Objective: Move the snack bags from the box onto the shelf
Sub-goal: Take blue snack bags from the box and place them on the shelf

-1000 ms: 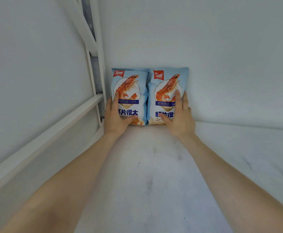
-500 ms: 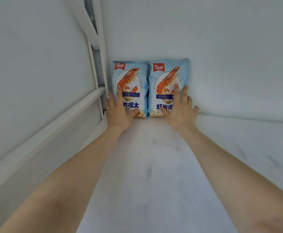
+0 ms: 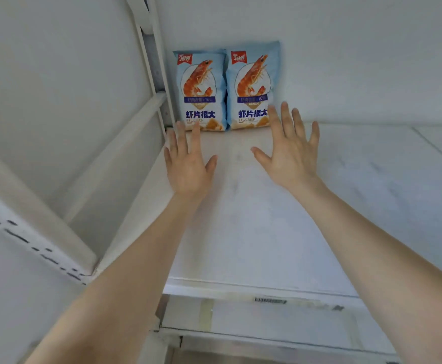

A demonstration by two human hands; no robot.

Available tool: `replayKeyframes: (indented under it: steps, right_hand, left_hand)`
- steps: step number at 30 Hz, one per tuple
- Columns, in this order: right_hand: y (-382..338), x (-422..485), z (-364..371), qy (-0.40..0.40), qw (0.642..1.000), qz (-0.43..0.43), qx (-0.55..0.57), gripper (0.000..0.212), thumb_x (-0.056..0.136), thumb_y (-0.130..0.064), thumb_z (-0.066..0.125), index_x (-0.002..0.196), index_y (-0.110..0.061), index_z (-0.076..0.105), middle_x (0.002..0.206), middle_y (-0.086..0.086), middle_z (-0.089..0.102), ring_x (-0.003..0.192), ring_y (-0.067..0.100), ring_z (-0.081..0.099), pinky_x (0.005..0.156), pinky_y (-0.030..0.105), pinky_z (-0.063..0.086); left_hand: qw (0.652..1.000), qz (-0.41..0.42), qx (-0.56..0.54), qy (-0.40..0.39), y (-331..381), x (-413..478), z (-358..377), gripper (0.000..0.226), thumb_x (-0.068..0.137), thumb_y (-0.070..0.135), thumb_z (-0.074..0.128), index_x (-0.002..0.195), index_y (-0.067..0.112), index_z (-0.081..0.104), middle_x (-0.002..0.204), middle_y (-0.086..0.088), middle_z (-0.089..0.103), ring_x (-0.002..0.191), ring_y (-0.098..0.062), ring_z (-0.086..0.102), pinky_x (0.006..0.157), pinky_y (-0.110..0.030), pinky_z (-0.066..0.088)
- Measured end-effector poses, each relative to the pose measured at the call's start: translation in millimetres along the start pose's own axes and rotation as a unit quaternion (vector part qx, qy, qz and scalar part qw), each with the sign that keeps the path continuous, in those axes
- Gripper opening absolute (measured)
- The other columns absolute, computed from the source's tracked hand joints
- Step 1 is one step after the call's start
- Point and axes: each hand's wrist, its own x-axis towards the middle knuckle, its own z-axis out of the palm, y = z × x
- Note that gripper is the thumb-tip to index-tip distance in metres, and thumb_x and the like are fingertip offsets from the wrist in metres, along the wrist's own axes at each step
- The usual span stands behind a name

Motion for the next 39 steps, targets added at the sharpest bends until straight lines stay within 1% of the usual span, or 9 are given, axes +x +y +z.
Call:
replayKeyframes:
  steps: [3, 7, 12, 18, 24, 29, 31, 34, 39]
  right_hand:
    - [-3, -47, -29, -0.009, 1.0, 0.027, -0.012, 0.084, 0.091, -0.061, 0.042, 0.155, -0.023, 0.006, 0.163, 0.007, 0.009, 0.149, 0.026, 0.01, 0.115, 0.058, 0.007]
    - [-7, -111, -72, -0.023, 0.998, 0.051, -0.019, 0.084, 0.09, -0.062, 0.043, 0.155, -0.022, 0.008, 0.162, 0.008, 0.012, 0.149, 0.026, 0.012, 0.114, 0.058, 0.007]
    - [-12, -185, -126, -0.033, 0.997, 0.058, -0.033, 0.083, 0.089, -0.062, 0.043, 0.154, -0.02, 0.016, 0.16, 0.01, 0.021, 0.147, 0.027, 0.02, 0.113, 0.059, 0.013]
    - [-23, -282, -189, -0.049, 0.996, 0.069, -0.032, 0.082, 0.088, -0.067, 0.035, 0.155, -0.022, 0.015, 0.161, 0.007, 0.019, 0.148, 0.025, 0.018, 0.115, 0.057, 0.01]
    - [-26, -413, -257, -0.051, 0.986, 0.152, -0.039, 0.083, 0.089, -0.067, 0.035, 0.155, -0.022, 0.015, 0.162, 0.004, 0.016, 0.149, 0.021, 0.015, 0.116, 0.053, 0.009]
    - [-26, -525, -305, -0.073, 0.963, 0.248, -0.072, 0.082, 0.088, -0.067, 0.036, 0.154, -0.02, 0.022, 0.16, 0.005, 0.02, 0.147, 0.022, 0.021, 0.116, 0.055, 0.014]
    - [-27, -565, -326, -0.082, 0.951, 0.285, -0.092, 0.082, 0.088, -0.066, 0.037, 0.154, -0.02, 0.021, 0.16, 0.005, 0.021, 0.147, 0.022, 0.021, 0.116, 0.054, 0.014]
    - [-29, -625, -358, -0.093, 0.929, 0.336, -0.121, 0.082, 0.087, -0.065, 0.038, 0.154, -0.021, 0.023, 0.16, 0.005, 0.022, 0.146, 0.023, 0.024, 0.115, 0.054, 0.015]
    - [-25, -718, -404, -0.095, 0.877, 0.446, -0.15, 0.082, 0.085, -0.066, 0.039, 0.153, -0.022, 0.026, 0.159, 0.005, 0.026, 0.145, 0.023, 0.026, 0.113, 0.055, 0.021]
  left_hand:
    - [0.999, 0.008, 0.001, -0.043, 6, -47, -25, 0.076, 0.097, 0.048, 0.048, 0.156, 0.024, 0.006, 0.164, -0.011, 0.001, 0.151, -0.031, -0.001, 0.12, -0.049, 0.008]
    - [0.997, 0.034, -0.004, -0.066, 13, -110, -61, 0.074, 0.097, 0.047, 0.047, 0.156, 0.024, 0.009, 0.164, -0.012, 0.006, 0.151, -0.031, 0.003, 0.12, -0.048, 0.007]
    - [0.996, 0.07, -0.018, -0.046, 21, -187, -110, 0.07, 0.095, 0.046, 0.052, 0.154, 0.019, 0.023, 0.161, -0.015, 0.02, 0.149, -0.035, 0.016, 0.119, -0.053, 0.018]
    - [0.992, 0.116, -0.04, -0.035, 45, -281, -164, 0.068, 0.094, 0.051, 0.043, 0.152, 0.018, 0.029, 0.159, -0.014, 0.027, 0.147, -0.035, 0.023, 0.115, -0.053, 0.025]
    - [0.976, 0.196, -0.086, -0.041, 77, -362, -212, 0.065, 0.094, 0.046, 0.05, 0.149, 0.017, 0.033, 0.158, -0.013, 0.03, 0.147, -0.032, 0.025, 0.115, -0.052, 0.026]
    - [0.949, 0.278, -0.111, -0.102, 95, -434, -232, 0.064, 0.094, 0.046, 0.047, 0.149, 0.017, 0.034, 0.158, -0.012, 0.03, 0.147, -0.031, 0.024, 0.115, -0.049, 0.024]
    - [0.934, 0.312, -0.118, -0.127, 104, -463, -235, 0.065, 0.092, 0.041, 0.055, 0.149, 0.018, 0.033, 0.158, -0.012, 0.03, 0.146, -0.031, 0.026, 0.114, -0.05, 0.026]
    - [0.907, 0.362, -0.13, -0.171, 124, -507, -242, 0.077, 0.082, 0.033, 0.073, 0.147, 0.017, 0.035, 0.156, -0.014, 0.034, 0.144, -0.034, 0.031, 0.112, -0.053, 0.03]
    - [0.848, 0.456, -0.154, -0.221, 171, -573, -248, 0.074, 0.079, 0.036, 0.075, 0.143, 0.013, 0.045, 0.152, -0.016, 0.039, 0.141, -0.035, 0.036, 0.111, -0.053, 0.029]
